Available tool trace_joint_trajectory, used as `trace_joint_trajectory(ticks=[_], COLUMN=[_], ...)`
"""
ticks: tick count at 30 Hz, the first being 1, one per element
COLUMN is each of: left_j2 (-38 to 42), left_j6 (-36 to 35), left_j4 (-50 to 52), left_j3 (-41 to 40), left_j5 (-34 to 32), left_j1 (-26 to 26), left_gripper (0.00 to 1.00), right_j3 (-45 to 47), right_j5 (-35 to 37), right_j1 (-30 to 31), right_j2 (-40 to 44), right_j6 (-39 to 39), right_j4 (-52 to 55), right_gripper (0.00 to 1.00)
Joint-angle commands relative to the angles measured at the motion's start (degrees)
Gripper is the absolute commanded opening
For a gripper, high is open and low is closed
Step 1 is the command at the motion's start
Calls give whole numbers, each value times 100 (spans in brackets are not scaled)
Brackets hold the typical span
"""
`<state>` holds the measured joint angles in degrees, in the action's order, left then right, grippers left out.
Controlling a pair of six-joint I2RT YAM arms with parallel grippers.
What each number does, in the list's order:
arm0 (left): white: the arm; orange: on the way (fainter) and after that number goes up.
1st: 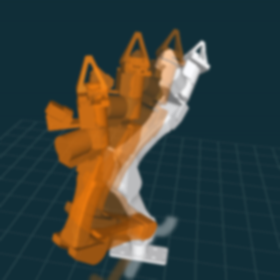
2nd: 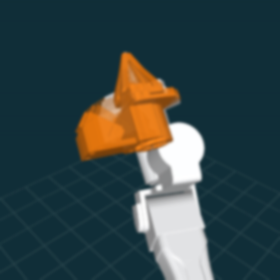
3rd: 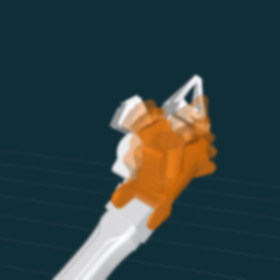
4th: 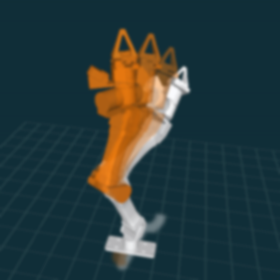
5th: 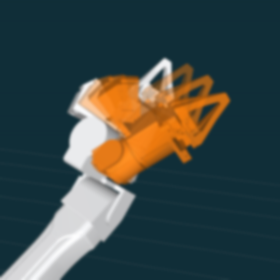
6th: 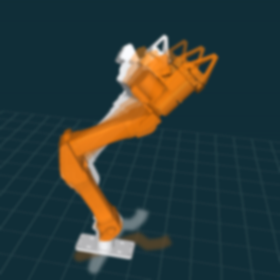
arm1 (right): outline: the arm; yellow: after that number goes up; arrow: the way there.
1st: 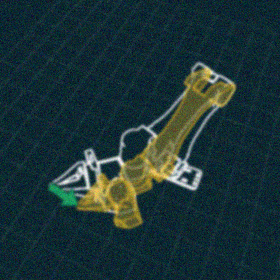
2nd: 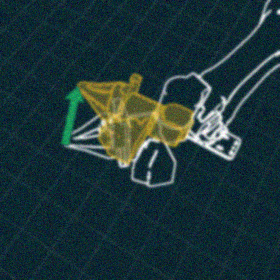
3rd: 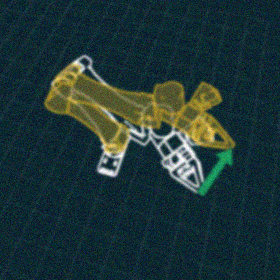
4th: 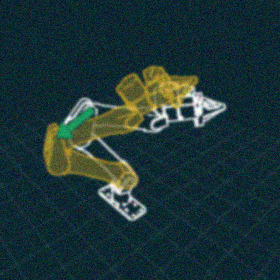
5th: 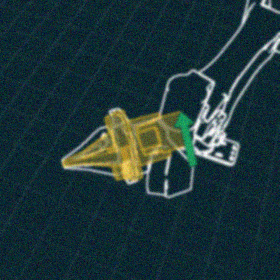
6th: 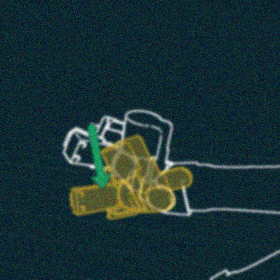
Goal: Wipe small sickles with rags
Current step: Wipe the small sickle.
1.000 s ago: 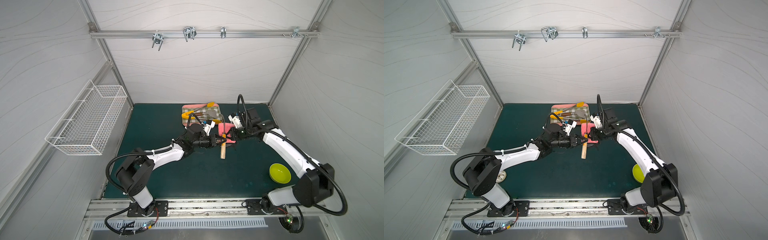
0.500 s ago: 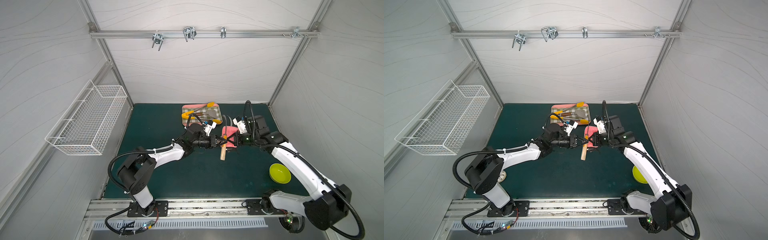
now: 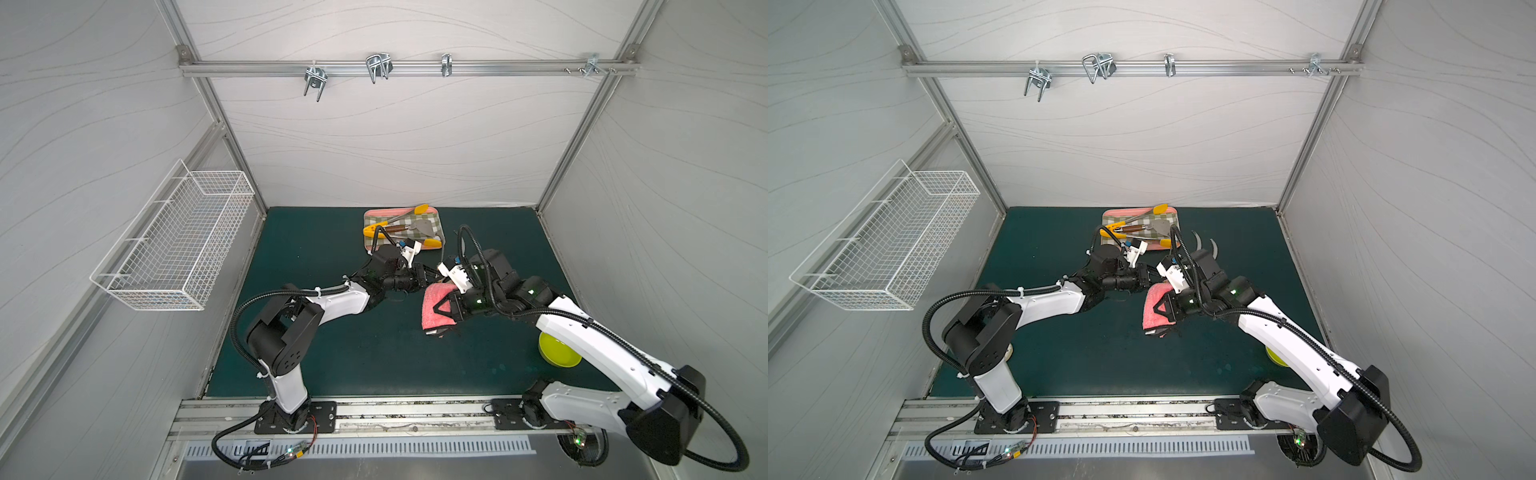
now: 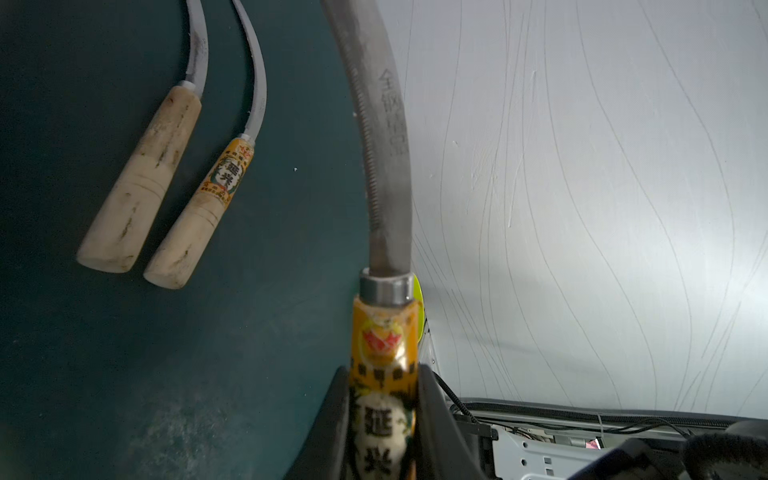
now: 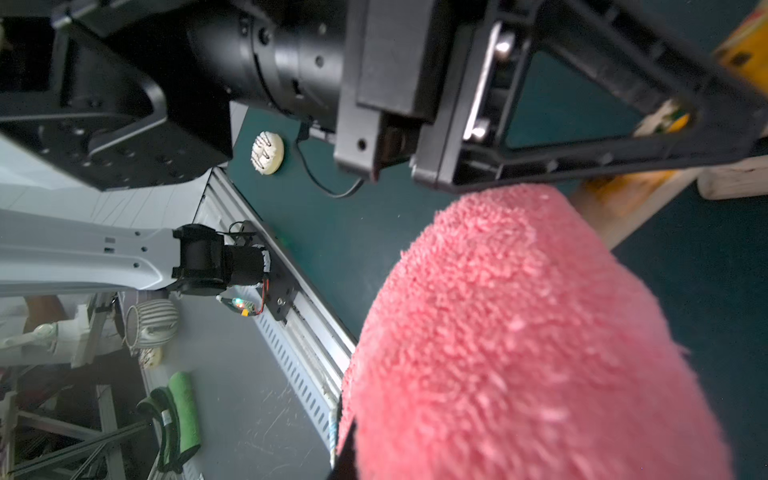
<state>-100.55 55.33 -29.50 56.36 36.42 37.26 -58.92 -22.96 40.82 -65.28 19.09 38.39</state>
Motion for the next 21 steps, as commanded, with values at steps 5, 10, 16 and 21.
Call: trace_joint_trajectory(ticks=[5, 10, 16, 21], left_j2=[257, 503, 582, 556], left_j6=[123, 395, 681, 719], left_j4=[-461, -888, -1290, -1340], left_j3=[133, -255, -509, -554], left_j5=[122, 181, 242, 261], left_j1=[-87, -78, -43, -17], left_gripper=[0, 0, 0, 0], right_j3=[-219, -688, -1087, -1382], right_j5=[-94, 261, -233, -532], right_j1=[-1348, -2045, -1996, -1762], right_j2=[153, -417, -1200, -1448], right_j6=[-118, -376, -423, -452], right_j4=[597, 839, 132, -255], right_gripper=[2, 2, 1, 1])
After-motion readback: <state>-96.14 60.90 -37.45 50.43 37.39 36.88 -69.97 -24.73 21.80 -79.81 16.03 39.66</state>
